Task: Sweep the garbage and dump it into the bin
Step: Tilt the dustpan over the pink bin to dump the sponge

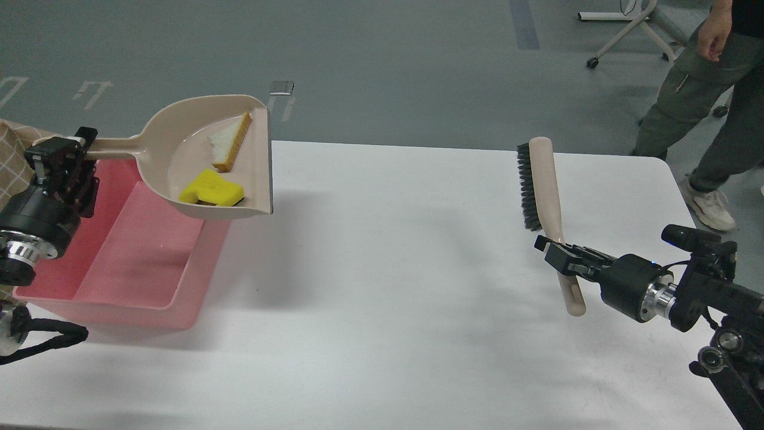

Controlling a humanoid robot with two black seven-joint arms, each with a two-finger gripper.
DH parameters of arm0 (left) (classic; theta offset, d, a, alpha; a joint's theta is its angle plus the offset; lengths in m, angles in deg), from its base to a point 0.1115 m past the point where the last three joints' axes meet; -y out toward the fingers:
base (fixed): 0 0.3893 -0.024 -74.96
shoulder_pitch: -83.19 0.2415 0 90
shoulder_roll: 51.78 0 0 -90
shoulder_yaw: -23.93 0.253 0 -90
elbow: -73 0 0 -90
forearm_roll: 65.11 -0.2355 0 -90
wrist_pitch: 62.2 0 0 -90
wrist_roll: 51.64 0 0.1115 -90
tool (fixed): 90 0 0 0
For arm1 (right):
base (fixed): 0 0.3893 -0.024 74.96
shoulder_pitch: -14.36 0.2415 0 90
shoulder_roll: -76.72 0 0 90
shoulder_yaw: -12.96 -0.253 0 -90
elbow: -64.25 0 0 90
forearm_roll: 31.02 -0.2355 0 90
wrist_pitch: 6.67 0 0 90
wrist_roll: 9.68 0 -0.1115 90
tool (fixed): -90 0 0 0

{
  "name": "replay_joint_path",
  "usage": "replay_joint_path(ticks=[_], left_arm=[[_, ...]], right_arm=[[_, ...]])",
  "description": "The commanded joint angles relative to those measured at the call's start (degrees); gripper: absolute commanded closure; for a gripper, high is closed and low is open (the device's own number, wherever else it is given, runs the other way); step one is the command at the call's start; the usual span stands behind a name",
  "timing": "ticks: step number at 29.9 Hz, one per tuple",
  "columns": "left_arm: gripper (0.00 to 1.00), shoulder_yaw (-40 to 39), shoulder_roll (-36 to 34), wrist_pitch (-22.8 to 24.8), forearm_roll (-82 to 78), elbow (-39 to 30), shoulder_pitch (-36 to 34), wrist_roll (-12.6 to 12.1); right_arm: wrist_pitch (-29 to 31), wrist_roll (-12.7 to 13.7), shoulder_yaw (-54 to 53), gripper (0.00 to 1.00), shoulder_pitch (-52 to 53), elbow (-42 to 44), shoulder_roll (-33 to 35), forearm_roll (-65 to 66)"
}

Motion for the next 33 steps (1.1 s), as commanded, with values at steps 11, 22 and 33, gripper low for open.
replay_joint_path(ticks=[11, 22, 33], left_arm=[[1.00, -1.7, -5.0, 5.3, 1.7, 9.4, -0.4, 3.9], [1.00, -1.7, -11.2, 9.5, 1.6, 15.9, -0.2, 9.7], [1.00, -1.0, -14.3, 10.0, -6.2, 18.1, 0.1, 9.7]], right_arm=[[0.0, 0.1, 0.0, 0.77, -0.3, -0.1, 0.0, 0.0], [0.0, 0.0, 0.0, 0.76, -0.4, -0.2, 0.0, -0.1], [0.0, 0.0, 0.0, 0.76, -0.4, 0.0, 0.0, -0.1]])
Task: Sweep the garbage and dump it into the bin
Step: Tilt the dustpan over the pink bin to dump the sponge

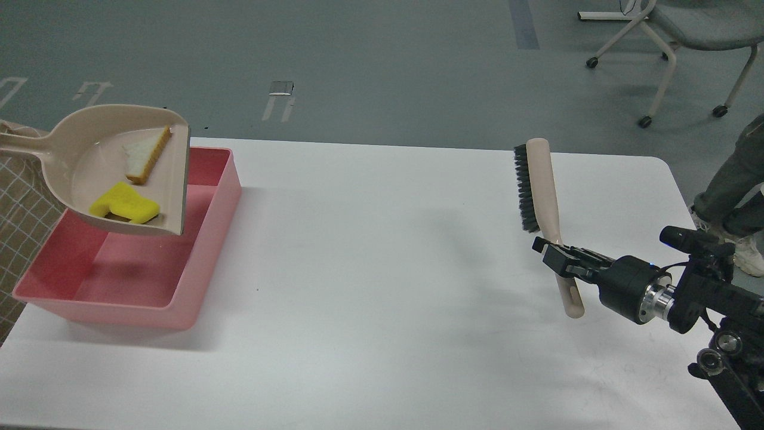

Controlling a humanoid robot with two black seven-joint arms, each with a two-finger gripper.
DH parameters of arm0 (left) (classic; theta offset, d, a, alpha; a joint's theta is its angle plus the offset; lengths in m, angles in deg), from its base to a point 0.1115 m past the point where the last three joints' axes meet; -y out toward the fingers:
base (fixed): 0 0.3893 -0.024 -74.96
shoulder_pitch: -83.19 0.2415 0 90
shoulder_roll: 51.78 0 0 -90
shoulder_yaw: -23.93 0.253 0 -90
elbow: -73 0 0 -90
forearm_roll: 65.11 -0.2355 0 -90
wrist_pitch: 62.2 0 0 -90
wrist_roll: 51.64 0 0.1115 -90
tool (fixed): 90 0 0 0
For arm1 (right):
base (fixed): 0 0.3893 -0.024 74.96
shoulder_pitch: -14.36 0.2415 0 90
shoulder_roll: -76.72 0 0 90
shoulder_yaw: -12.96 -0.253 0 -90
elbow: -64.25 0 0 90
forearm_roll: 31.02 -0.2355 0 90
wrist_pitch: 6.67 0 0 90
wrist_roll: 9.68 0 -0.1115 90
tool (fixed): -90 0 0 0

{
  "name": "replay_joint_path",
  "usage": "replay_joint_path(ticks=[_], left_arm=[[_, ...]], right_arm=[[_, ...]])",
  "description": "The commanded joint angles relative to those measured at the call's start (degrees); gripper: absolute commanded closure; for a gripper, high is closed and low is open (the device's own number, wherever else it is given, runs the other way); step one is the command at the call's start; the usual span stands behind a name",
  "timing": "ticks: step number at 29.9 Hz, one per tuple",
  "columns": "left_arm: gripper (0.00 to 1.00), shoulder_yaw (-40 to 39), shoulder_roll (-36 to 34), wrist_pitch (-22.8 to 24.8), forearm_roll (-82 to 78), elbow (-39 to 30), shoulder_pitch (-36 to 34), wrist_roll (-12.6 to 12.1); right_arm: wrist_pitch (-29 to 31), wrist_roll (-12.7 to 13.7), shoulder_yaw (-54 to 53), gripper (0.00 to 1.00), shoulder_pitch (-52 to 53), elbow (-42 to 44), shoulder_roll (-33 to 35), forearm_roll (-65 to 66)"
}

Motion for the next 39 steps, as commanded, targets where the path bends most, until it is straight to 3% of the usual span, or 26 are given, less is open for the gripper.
replay_joint_path(ticks=[1, 10, 23, 30, 36, 39], left_arm=[[1.00, -0.1, -0.9, -0.1, -1.5, 1.7, 0.0, 0.0], [1.00, 0.1, -5.2, -1.1, -3.2, 4.8, -0.6, 0.0], [1.00, -0.2, -5.8, -1.6, -15.4, 2.8, -1.4, 0.0], [1.00, 0.3, -9.5, -5.2, -19.0, -0.8, -1.8, 0.0], [1.00, 0.3, -9.7, -11.3, -24.7, -3.0, -2.0, 0.0], [1.00, 0.4, -9.8, -11.5, -24.8, -3.8, -1.9, 0.0]], right_arm=[[0.0, 0.0, 0.0, 0.76, 0.0, 0.1, 0.0, 0.0], [0.0, -0.4, 0.0, 0.76, 0.2, 0.9, -0.2, -0.1], [0.0, -1.5, -0.3, 0.75, 0.3, 1.5, -0.1, -0.6], [0.0, -1.5, -0.5, 0.75, 0.4, 1.2, -0.1, -0.8], [0.0, -1.5, -0.5, 0.75, 0.4, 1.2, -0.1, -0.8], [0.0, -1.5, -0.5, 0.75, 0.4, 1.2, -0.1, -0.8]])
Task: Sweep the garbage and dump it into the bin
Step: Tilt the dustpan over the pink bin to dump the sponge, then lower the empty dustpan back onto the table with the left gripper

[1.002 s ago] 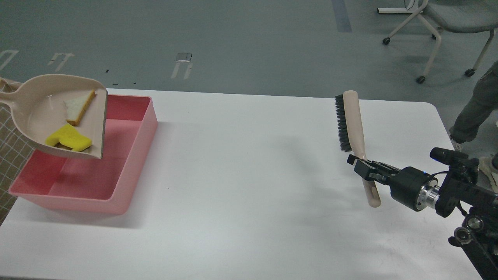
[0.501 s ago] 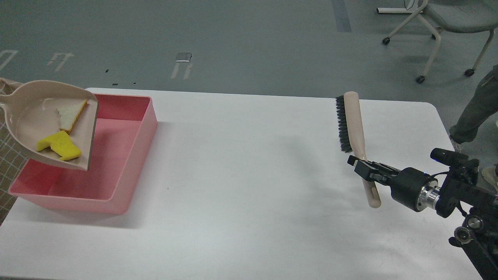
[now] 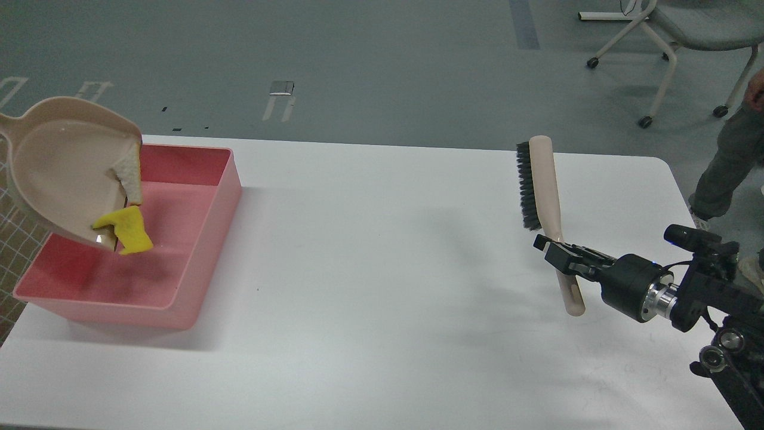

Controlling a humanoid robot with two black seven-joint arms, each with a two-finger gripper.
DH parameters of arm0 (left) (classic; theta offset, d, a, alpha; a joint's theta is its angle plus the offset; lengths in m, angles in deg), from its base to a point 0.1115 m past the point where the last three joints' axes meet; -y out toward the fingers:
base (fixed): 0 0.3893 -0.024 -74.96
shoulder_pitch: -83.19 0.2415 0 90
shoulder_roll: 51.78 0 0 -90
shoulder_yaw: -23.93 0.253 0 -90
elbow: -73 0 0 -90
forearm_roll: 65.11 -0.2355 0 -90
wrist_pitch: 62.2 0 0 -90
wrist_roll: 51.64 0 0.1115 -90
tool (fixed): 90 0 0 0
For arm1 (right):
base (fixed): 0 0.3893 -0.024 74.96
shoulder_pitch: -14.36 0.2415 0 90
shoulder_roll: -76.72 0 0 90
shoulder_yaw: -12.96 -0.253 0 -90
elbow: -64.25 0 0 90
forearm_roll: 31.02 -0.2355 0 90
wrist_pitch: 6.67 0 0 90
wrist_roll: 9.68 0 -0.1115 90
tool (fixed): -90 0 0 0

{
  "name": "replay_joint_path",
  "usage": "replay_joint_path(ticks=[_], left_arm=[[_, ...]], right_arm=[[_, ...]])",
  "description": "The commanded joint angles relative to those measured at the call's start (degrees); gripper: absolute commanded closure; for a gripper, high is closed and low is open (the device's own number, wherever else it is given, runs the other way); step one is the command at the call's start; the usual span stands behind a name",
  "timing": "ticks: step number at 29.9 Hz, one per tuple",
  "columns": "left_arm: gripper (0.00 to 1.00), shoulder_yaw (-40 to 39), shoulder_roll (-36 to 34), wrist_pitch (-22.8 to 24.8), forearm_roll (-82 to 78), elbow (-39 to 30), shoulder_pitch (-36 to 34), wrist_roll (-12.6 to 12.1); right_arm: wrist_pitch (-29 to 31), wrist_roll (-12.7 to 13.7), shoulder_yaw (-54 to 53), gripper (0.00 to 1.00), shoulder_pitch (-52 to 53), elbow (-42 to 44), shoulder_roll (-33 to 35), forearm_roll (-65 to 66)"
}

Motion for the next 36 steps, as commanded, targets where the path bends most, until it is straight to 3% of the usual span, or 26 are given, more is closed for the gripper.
replay_joint_path(ticks=[1, 8, 18, 28, 29, 32, 36], left_arm=[[1.00, 0.0, -0.1, -0.6, -0.4, -0.6, 0.0, 0.0], [1.00, -0.1, -1.1, -0.6, 0.2, -0.6, -0.7, 0.0], [1.00, 0.0, -1.0, 0.6, 10.6, -0.6, -7.1, 0.0], [1.00, 0.0, 5.1, 8.7, 18.1, -6.8, -6.5, 0.0], [1.00, 0.0, 7.1, 9.3, 18.1, -8.0, -6.4, -2.5], [1.00, 0.4, 11.7, 10.3, 17.8, -10.1, -6.4, -6.6], [1.00, 4.9, 16.0, 9.8, 17.5, -10.7, -8.5, -9.2]], right_arm=[[0.0, 0.0, 0.0, 0.75, -0.1, 0.1, 0.0, 0.0], [0.0, 0.0, 0.0, 0.75, -0.1, 0.0, -0.1, 0.0], [0.0, 0.0, -0.3, 0.76, 0.1, -0.1, -0.1, 0.0], [0.0, 0.0, -0.3, 0.75, 0.4, 0.1, 0.0, 0.0], [0.0, 0.1, -0.3, 0.75, 0.4, -0.3, 0.0, 0.0], [0.0, 0.1, -0.3, 0.75, 0.3, -0.8, 0.0, -0.1], [0.0, 0.1, -0.2, 0.75, -0.4, -1.4, 1.1, -0.8]])
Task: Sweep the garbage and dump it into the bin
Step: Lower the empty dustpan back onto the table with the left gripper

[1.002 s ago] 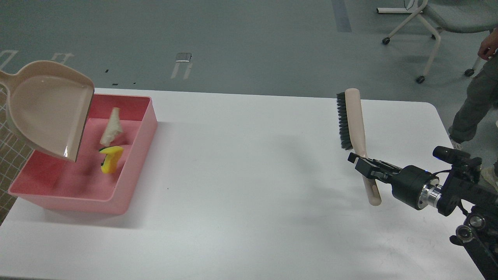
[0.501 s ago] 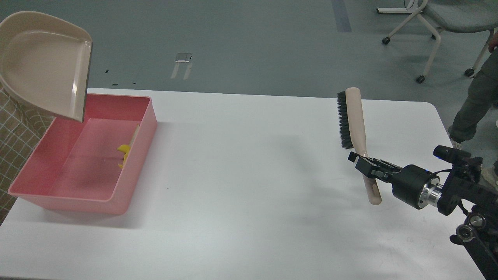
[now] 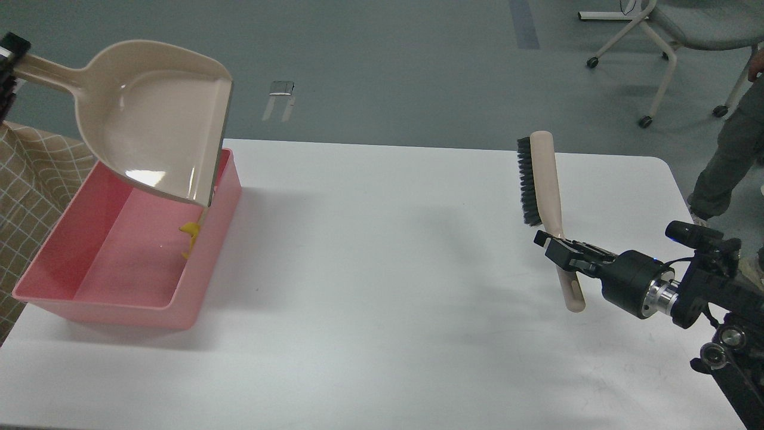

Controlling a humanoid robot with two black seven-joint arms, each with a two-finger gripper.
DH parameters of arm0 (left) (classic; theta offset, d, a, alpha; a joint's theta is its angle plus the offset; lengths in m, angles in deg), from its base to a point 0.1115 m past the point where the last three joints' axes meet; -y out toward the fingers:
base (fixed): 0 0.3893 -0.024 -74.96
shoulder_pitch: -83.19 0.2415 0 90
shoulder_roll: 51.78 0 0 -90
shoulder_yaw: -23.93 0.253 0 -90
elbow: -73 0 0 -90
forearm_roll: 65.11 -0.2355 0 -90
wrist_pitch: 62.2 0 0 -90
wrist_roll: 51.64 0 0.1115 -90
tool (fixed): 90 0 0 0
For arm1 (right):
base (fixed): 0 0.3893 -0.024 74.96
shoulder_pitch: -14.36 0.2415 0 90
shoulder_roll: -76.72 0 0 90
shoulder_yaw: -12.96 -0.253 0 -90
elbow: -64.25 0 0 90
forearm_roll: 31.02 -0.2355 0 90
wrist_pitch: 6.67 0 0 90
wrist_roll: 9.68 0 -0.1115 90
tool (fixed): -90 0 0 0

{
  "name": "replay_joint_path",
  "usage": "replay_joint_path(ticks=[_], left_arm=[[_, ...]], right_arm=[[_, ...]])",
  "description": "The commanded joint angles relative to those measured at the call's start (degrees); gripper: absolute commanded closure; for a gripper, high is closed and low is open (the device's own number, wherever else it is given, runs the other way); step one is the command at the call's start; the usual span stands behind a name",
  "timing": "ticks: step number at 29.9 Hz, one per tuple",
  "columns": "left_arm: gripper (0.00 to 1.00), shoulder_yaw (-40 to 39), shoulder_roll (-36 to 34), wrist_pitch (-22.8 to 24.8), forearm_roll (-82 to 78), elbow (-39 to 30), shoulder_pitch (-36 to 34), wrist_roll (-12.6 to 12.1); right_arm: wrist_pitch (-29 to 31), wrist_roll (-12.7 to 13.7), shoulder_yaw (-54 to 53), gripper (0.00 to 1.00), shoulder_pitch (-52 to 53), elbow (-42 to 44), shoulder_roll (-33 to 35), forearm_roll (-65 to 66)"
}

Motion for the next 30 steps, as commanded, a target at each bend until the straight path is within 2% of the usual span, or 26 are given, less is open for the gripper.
replay_joint_path(ticks=[1, 3, 7, 11, 17, 22, 30], left_arm=[[1.00, 4.0, 3.9, -0.4, -0.3, -0.6, -2.6, -2.2], [1.00, 8.7, 5.8, -0.5, -0.3, -0.6, -6.3, -3.4], [1.00, 13.7, 7.1, -1.5, -0.3, -0.6, -7.6, -3.5], [1.00, 17.3, 12.7, -6.1, -0.9, -0.4, -8.0, -3.9], [1.00, 23.9, 17.2, -11.9, -3.8, 0.4, -10.0, -4.6], [1.00, 24.7, 20.6, -14.1, -3.9, 0.4, -12.1, -4.9], [1.00, 27.3, 25.4, -16.2, -4.0, 0.4, -14.6, -6.8]], right_arm=[[0.0, 0.0, 0.1, 0.75, -0.7, -0.7, 1.0, -0.5], [0.0, 0.0, -0.1, 0.75, -1.2, -0.8, 1.5, -0.5], [0.0, 0.0, -0.1, 0.75, -1.2, -0.8, 2.1, -0.6], [0.0, 0.0, -0.2, 0.75, -1.5, -0.6, 2.8, -0.7], [0.0, 0.0, -0.2, 0.71, -3.0, 0.3, 6.7, -4.5], [0.0, -0.1, -0.1, 0.72, -3.0, 0.4, 7.3, -5.2], [0.0, -0.1, -0.1, 0.74, -3.0, 0.4, 6.9, -5.2]])
